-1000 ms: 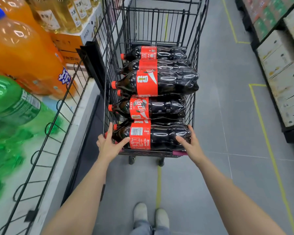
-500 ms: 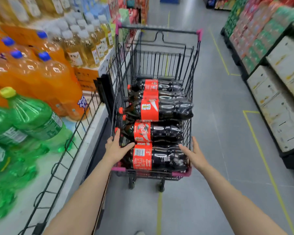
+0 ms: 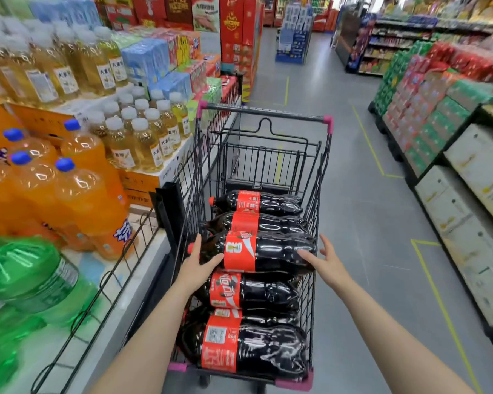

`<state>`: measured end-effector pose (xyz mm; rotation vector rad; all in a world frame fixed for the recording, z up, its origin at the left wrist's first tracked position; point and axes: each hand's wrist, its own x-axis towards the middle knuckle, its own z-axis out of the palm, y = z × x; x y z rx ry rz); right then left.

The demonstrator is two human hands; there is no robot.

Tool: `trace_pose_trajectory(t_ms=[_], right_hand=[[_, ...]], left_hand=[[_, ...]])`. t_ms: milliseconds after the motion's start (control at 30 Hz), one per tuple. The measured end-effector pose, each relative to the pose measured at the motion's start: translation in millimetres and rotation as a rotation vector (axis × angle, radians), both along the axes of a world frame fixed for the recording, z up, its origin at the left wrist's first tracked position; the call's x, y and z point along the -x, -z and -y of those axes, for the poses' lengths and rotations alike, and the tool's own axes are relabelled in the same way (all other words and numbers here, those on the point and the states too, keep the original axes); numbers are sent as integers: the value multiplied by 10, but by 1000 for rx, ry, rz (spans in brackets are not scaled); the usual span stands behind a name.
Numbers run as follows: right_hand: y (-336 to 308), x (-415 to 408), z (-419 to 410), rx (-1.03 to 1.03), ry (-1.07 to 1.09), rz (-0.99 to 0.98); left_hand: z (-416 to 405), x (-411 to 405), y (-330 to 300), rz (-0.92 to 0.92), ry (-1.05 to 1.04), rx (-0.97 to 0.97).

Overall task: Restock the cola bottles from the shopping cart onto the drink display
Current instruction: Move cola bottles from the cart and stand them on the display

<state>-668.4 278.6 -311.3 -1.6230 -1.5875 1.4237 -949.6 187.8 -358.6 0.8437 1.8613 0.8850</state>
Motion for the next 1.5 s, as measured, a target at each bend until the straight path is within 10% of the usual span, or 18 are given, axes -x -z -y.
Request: trace_pose_trajectory(t_ms=[633,1500], right_hand=[[219,154,-297,30,4,-117],[-1057,415,2788,-449,-239,-212]], left_hand=[[-103,-201,74,65,-296,-197],[2961,155,-1972,-341,-262,-653]])
